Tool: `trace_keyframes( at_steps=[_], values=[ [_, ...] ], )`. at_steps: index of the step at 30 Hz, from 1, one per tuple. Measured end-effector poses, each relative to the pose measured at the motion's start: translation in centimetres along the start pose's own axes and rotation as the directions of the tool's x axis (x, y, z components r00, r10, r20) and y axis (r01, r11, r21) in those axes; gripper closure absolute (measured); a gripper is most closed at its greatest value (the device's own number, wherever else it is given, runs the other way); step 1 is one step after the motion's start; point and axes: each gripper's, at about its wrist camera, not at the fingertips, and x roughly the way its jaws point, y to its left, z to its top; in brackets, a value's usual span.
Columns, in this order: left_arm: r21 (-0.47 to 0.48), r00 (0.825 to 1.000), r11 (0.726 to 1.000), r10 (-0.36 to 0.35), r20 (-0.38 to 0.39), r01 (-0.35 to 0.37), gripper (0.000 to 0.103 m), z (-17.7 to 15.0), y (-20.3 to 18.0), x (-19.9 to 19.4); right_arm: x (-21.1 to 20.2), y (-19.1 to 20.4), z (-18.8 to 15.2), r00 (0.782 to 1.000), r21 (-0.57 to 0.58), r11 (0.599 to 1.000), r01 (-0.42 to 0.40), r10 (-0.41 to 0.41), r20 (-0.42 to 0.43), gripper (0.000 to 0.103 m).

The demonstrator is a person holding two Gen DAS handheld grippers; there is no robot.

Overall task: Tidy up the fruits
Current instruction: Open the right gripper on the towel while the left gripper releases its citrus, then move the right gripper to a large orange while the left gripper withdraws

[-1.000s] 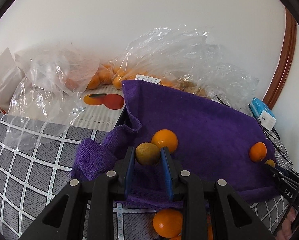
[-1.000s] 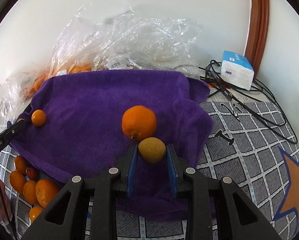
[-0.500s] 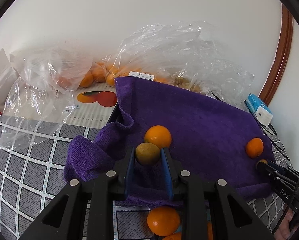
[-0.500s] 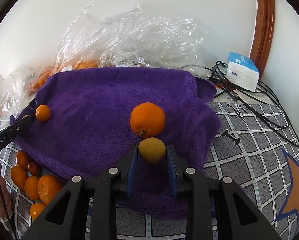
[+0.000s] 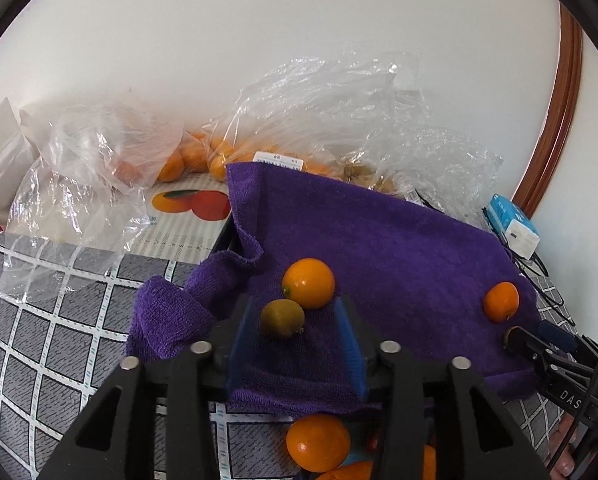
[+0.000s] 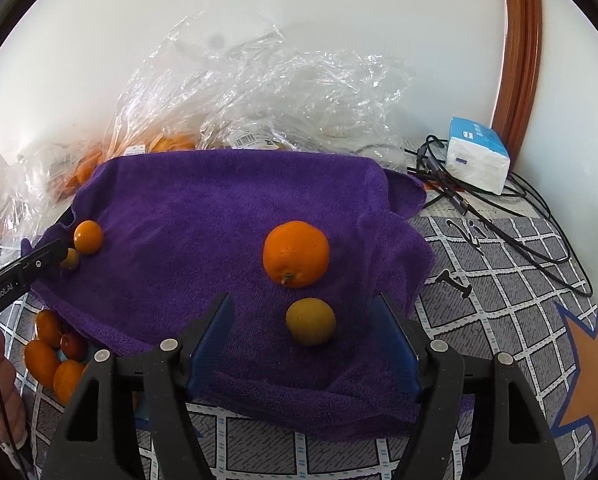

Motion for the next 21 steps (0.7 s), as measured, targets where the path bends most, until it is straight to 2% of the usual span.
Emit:
trace_keyframes(
  at_steps=[4, 8, 12, 16, 21],
  values=[
    [-0.006, 0.999, 1.0, 0.002, 0.046, -0.002, 0.054, 0.2, 0.0, -1.1, -0.7, 0.4, -0.2, 1.0, -0.008, 1.0, 0.018, -0.017, 0.019, 0.032],
    [0.002, 0.996, 1.0, 0.019, 0.087, -0.019, 0.054, 1.1, -0.1, -2.6, -2.2, 0.9, 0.0, 0.998, -0.022, 1.0, -0.012, 0.013, 0.062, 0.032],
    [-0.036, 0.986, 0.998, 0.056, 0.159, -0.051, 0.054, 2.2, 0.2, -5.4, -3.8, 1.2, 0.3, 0.996, 0.01, 0.998, -0.064, 0.064, 0.055, 0.032],
    [-0.037, 0.992, 0.998, 0.057, 0.11, -0.054, 0.053, 2.3, 0.8, -7.2, -6.5, 1.3, 0.1, 0.996, 0.015, 0.998, -0.054, 0.053, 0.07, 0.031],
    [-0.019, 0.99, 0.993, 0.115, 0.076, -0.114, 0.053, -0.2, 2.4, -9.1, -8.4, 0.9, -1.5, 0.998, 0.025, 0.999, -0.037, 0.035, 0.051, 0.03]
  ],
)
